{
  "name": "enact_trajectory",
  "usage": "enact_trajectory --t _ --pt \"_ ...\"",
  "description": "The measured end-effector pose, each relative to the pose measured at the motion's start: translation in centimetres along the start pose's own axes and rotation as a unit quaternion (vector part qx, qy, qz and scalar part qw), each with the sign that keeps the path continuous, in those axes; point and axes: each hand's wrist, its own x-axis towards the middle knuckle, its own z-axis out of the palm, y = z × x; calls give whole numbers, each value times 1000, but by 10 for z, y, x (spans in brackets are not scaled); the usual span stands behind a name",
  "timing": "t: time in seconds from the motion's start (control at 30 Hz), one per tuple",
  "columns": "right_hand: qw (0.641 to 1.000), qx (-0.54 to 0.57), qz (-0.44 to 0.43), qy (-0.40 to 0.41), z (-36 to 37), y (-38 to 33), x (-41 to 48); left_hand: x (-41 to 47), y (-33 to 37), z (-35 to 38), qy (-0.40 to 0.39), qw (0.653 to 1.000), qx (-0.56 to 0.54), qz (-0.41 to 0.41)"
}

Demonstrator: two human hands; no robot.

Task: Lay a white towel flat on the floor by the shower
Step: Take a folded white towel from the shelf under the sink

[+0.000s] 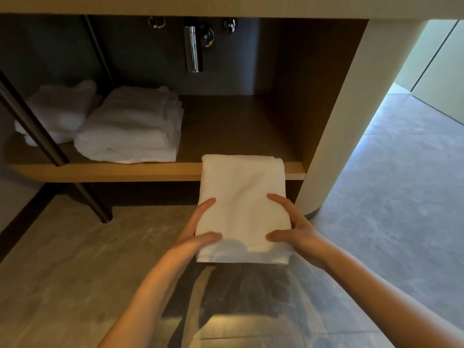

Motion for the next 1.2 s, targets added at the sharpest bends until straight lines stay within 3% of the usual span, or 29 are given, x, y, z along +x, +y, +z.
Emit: enact_trajectory --t 0.2,0.27,0.37,0.47,0.67,0.97,1.2 --pt "997 10 2 77 8 -5 4 9 4 9 112 993 -34 -28" --pt "998 26 7 55 3 -7 5 11 12 4 82 995 -41 -42" --pt "998 64 21 -16 -6 -8 3 12 24 -4 -23 997 -38 -66" --pt "995 74 35 -52 -12 -6 0 9 26 -3 -65 996 -14 -65" --pt "997 30 59 -47 -18 9 -11 -1 5 6 -84 996 5 -36" --pt "994 9 103 -41 -13 43 -30 -21 -51 19 -52 996 33 -63" --pt "993 17 109 -36 -14 47 -35 -24 -55 24 -38 994 47 -95"
